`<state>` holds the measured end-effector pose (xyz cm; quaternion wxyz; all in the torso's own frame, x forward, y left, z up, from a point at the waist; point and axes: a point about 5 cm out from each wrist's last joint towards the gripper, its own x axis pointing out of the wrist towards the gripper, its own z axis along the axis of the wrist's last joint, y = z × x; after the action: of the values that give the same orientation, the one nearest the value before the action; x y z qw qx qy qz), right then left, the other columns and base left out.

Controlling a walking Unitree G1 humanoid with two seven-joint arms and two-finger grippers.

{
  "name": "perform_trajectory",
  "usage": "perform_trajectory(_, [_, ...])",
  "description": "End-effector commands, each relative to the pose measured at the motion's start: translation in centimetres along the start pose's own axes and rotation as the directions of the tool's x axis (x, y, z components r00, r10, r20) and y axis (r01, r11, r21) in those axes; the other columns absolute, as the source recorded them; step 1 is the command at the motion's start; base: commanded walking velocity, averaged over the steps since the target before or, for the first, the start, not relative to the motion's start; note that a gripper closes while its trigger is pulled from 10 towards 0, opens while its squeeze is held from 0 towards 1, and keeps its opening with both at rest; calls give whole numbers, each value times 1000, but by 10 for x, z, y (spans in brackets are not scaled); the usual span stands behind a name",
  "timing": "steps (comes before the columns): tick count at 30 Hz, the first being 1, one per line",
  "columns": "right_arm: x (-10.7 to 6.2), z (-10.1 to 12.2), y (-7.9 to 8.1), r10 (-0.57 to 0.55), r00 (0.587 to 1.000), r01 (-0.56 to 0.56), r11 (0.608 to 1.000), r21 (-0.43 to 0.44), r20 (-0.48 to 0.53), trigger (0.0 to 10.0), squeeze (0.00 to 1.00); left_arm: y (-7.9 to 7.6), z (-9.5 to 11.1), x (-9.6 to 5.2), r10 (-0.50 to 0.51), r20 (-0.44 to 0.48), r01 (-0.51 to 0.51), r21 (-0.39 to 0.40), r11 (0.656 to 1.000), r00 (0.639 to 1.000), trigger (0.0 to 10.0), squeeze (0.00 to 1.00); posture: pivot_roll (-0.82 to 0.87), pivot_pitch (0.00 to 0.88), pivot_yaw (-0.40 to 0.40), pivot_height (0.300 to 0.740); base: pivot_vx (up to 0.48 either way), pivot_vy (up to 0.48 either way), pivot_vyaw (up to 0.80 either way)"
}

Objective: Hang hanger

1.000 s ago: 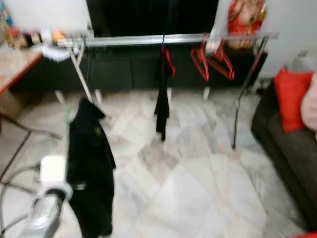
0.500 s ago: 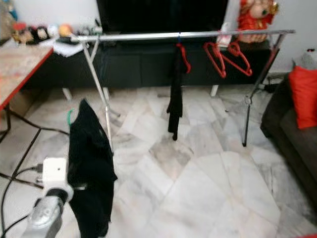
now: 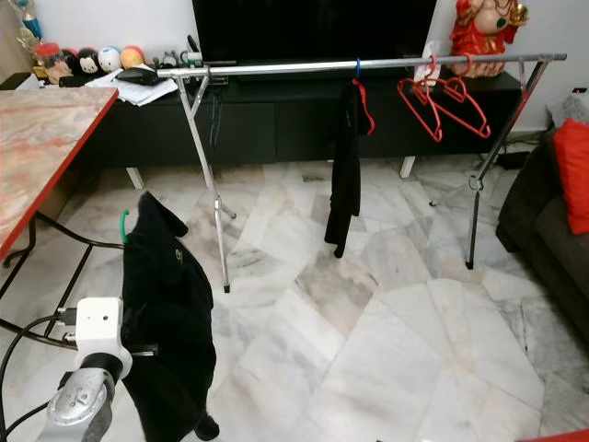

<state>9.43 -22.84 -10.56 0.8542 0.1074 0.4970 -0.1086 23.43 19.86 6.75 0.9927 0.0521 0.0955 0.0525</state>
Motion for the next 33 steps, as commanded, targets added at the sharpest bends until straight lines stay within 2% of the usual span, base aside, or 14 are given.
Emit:
perform_trajectory(1, [-2,-3,-6,-16,1000,16,1000,1,-9,10000,0,-5,10,1,-27,45,28,-13,1000,999,10000,0,5,0,6,740,0,0,0])
perform_trajectory(12, [-2,-2,-6,-18,1000,18,1000,8,-4,10000,0,-8,9,0,-47,42,47,-11,999,998,10000,0,7,0,2,740,0,0,0])
perform_trajectory(19, [-2,-3,-7,-20,1000,20,1000,-5,-16,10000,0,-8,9,0,-47,44,48,-12,999,998,10000,0,10,0,2,740,0,0,-424])
perform_trajectory(30, [-2,-3,-7,-31,999,31,999,17,-11,10000,0,-10,10,-1,-55,47,56,-10,998,997,10000,0,8,0,3,740,-251,0,0])
perform_trajectory(33, [-2,-4,-7,-31,999,31,999,30,-13,10000,0,-9,10,-1,-55,50,55,-12,998,997,10000,0,8,0,3,740,-300,0,-535])
